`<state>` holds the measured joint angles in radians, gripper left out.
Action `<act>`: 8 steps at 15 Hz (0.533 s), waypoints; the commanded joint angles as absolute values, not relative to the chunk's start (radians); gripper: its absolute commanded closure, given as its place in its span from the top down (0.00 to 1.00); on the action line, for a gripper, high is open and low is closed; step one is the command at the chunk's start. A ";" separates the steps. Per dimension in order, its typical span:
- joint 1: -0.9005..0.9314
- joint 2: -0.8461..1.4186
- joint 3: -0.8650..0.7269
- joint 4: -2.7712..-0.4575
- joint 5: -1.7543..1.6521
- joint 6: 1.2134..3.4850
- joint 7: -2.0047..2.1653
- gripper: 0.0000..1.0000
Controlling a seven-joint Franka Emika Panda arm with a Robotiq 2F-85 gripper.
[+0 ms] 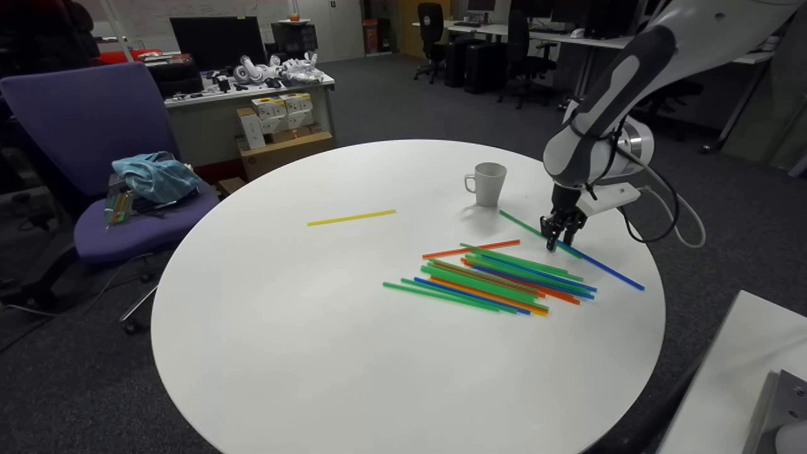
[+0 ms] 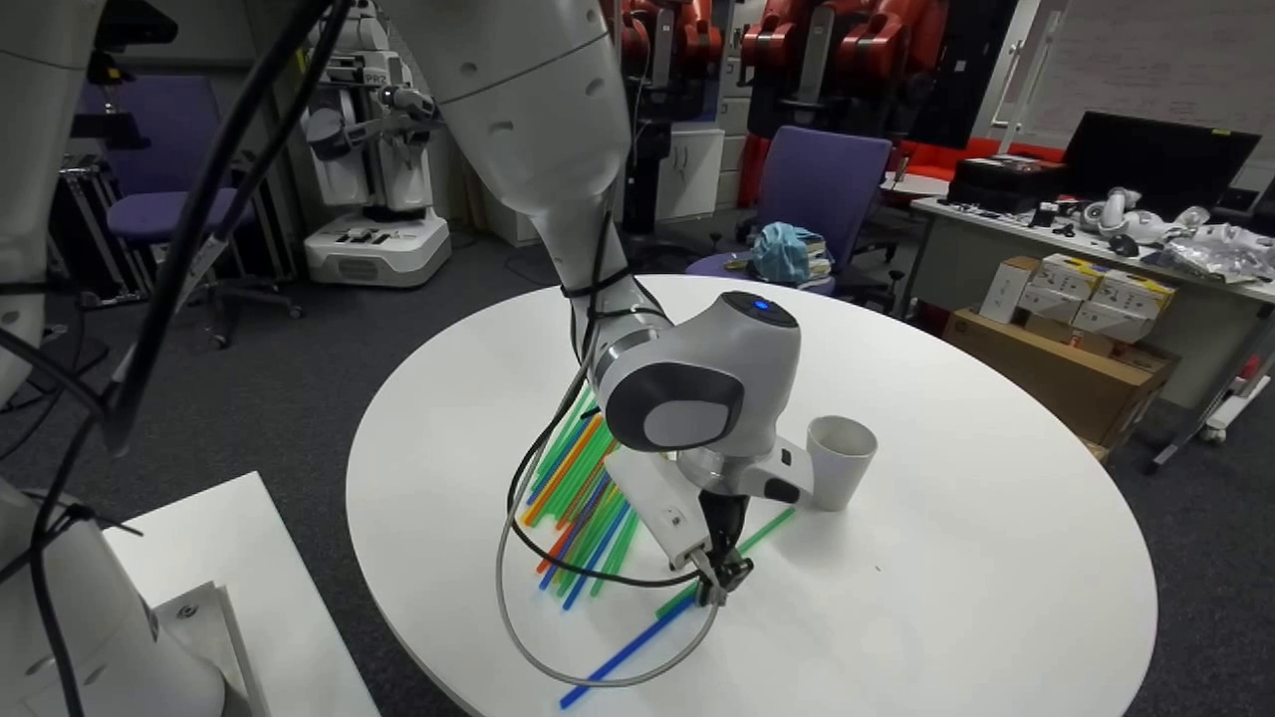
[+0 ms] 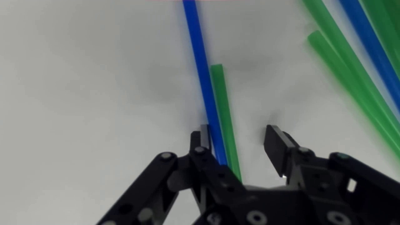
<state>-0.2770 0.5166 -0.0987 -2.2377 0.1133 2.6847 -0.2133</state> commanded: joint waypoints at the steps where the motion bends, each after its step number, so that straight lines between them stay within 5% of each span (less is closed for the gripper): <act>1: -0.302 0.468 -0.074 -2.273 0.111 2.685 -0.249 0.21; 4: -0.299 0.467 -0.071 -2.273 0.107 2.698 -0.253 0.00; 8: -0.300 0.454 -0.047 -2.275 0.090 2.760 -0.325 0.01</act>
